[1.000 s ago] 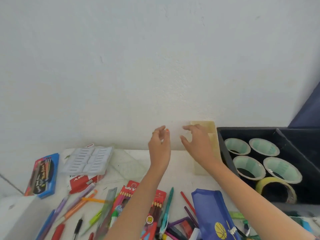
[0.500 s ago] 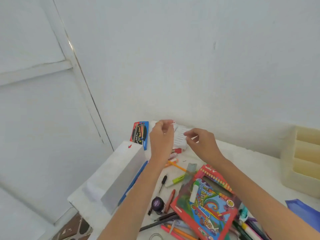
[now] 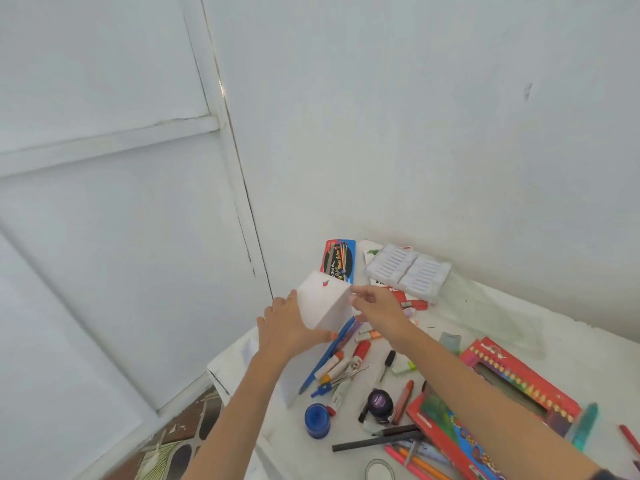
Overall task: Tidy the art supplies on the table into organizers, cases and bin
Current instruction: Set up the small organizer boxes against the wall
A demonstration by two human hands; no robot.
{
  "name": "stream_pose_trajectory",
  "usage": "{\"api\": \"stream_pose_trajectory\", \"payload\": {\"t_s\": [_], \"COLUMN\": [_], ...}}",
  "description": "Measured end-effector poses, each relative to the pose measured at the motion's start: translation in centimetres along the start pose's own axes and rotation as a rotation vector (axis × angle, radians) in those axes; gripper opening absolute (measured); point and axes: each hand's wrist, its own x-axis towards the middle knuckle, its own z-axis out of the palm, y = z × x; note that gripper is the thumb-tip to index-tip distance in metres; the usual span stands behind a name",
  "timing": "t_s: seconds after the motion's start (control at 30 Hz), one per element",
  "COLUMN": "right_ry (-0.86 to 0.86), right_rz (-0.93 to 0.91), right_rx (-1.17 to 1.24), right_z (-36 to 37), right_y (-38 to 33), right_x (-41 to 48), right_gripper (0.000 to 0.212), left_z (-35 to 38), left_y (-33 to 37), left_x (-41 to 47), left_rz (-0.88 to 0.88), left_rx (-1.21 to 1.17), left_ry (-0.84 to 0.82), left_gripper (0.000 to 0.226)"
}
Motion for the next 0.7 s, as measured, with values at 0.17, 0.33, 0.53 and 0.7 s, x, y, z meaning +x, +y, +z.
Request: {"api": "stream_pose_trajectory", "payload": {"t_s": [0.17,0.33,0.53,0.7], "right_ry": [-0.035,0.031,-0.013,-0.073], "right_rz": [0.084,0.059,0.088,-0.004], "right_rx": [0.127,0.253,0.662,0.717], "right_z": [0.0,-0.9,-3.9,-7.3], "right_y": [0.0,-0.3,-1.9,-3.1], "right_x": [0.2,0.0,-0.7,-2.3], "right_gripper": [0.036,0.03,0.023,0.05], "left_z": [0.4,-3.2,-7.4,-7.1], "left_y": [-1.0,0.1,4.1,7.8], "left_x": [-0.3,-1.1,-2.2,-3.0], "left_rz": [0.033,0.093,0.119,0.208], "left_rx": [-0.079,-0.326,-1.093,-1.359], "left_ry": [0.104,0.226,0.023,-0.38], "left_gripper": [0.098,0.097,0.09,0.059]}}
